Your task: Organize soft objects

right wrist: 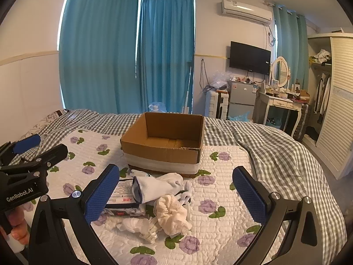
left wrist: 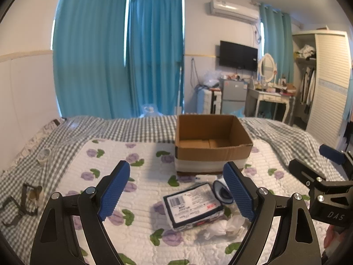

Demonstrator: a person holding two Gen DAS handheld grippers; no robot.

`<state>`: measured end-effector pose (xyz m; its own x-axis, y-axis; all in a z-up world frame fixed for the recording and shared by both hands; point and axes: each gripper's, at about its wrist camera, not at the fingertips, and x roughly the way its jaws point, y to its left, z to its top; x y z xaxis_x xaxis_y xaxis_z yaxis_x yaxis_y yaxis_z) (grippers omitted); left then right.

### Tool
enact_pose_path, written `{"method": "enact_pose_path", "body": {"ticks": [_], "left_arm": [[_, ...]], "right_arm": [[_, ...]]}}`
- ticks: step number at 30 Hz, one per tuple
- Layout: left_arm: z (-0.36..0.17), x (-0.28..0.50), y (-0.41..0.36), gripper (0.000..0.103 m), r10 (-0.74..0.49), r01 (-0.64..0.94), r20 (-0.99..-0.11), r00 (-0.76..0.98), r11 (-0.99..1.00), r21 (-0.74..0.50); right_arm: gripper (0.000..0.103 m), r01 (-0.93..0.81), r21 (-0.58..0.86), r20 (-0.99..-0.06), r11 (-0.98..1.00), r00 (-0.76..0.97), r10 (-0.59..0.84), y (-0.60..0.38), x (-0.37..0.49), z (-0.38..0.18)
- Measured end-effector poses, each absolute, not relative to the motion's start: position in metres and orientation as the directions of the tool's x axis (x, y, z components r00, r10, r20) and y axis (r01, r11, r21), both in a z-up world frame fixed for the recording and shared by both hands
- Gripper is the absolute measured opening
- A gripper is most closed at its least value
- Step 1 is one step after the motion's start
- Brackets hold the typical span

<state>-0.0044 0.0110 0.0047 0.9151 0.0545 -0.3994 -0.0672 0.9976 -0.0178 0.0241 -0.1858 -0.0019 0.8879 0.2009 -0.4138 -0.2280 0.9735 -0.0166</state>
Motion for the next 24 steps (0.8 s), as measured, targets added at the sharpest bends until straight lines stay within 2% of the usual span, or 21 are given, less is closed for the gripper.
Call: {"method": "enact_pose_path", "body": {"ticks": [7, 12, 20, 24], "left_arm": [[0.023, -0.021, 0.003, 0.088, 0.036, -0.048, -0.363, 0.931, 0.999, -0.024], [0.022, -0.023, -0.004, 0.088, 0.024, -0.037, -0.378, 0.925, 0.999, -0.028], [-0.038, 0.007, -0.013, 0.088, 0.044, -0.066, -0.540, 0.840, 0.998, -0.021], [-0.071, 0.021, -0.023, 0.088, 0.053, -0.067, -0.613, 0.788, 0.998, 0.000]], "right_arm": [[0.103, -0.237, -0.005, -0.375, 0.971, 0.901, 0.218, -0.194, 0.004, 0.016], [0.103, -0.242, -0.018, -0.379, 0.970, 0.900, 0.217, -0.199, -0.003, 0.020], [0.102, -0.250, 0.024, -0.532, 0.968, 0.817, 0.224, -0.211, 0.028, -0.034], [0.090, -0.260, 0.046, -0.651, 0.964, 0.724, 0.227, -0.208, 0.060, -0.087]]}}
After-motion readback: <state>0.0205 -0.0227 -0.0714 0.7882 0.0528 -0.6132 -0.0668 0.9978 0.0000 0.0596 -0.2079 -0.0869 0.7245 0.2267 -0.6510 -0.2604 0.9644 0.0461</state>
